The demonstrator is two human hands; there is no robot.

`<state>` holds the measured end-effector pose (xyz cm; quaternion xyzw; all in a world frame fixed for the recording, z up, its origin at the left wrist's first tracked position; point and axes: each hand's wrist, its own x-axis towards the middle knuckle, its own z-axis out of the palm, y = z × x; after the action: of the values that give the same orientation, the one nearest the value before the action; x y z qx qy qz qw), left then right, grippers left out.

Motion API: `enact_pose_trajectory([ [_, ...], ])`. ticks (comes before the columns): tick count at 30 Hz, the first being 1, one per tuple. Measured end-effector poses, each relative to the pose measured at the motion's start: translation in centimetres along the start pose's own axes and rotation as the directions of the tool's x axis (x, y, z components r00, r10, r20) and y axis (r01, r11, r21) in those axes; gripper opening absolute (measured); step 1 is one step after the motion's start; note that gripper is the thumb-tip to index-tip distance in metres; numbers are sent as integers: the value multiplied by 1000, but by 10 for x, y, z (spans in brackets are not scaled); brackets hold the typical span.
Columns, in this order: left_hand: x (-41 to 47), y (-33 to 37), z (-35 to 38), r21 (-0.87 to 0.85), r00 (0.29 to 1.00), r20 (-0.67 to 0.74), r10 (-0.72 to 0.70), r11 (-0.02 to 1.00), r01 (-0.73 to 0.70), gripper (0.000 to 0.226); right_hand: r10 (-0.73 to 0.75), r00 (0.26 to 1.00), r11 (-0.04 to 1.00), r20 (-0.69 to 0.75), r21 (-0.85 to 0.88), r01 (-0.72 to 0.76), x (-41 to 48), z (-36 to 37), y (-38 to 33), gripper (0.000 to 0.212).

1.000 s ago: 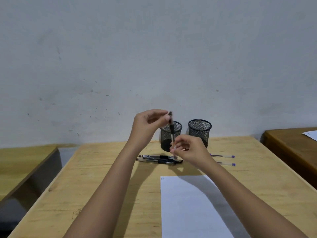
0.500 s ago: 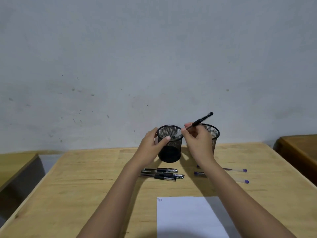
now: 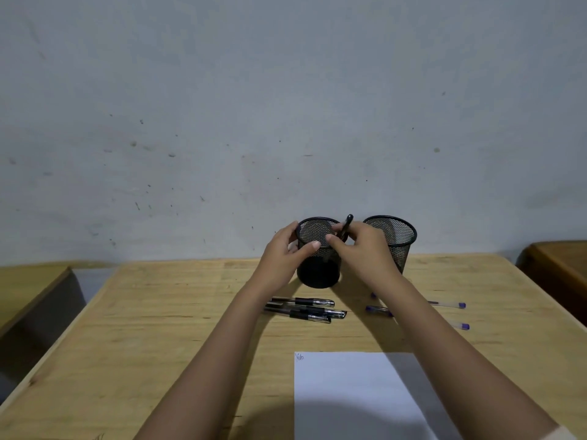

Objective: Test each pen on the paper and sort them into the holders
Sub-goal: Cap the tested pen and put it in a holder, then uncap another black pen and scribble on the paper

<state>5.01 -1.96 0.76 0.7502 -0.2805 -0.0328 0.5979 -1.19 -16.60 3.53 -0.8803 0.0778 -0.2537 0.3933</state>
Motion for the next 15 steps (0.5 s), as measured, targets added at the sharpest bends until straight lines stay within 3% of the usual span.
enact_pose_trajectory([
  [5, -4, 12, -1, 64, 1000, 4, -13, 998, 13, 23, 17, 1000, 999, -7, 52, -17, -6, -11, -6, 18],
  [10, -32, 14, -19, 232, 988, -53, -145, 961, 154, 61, 81, 992, 990, -92, 118, -70, -38, -16, 2, 30],
  [13, -66, 8, -39, 457, 985, -15, -173, 875, 161, 62, 95, 992, 987, -82, 139, -83, -67, -8, 10, 23],
  [15, -94, 1, -51, 585, 982, -17, -188, 795, 162, 59, 64, 998, 993, 28, 99, -66, -80, 2, 9, 20],
])
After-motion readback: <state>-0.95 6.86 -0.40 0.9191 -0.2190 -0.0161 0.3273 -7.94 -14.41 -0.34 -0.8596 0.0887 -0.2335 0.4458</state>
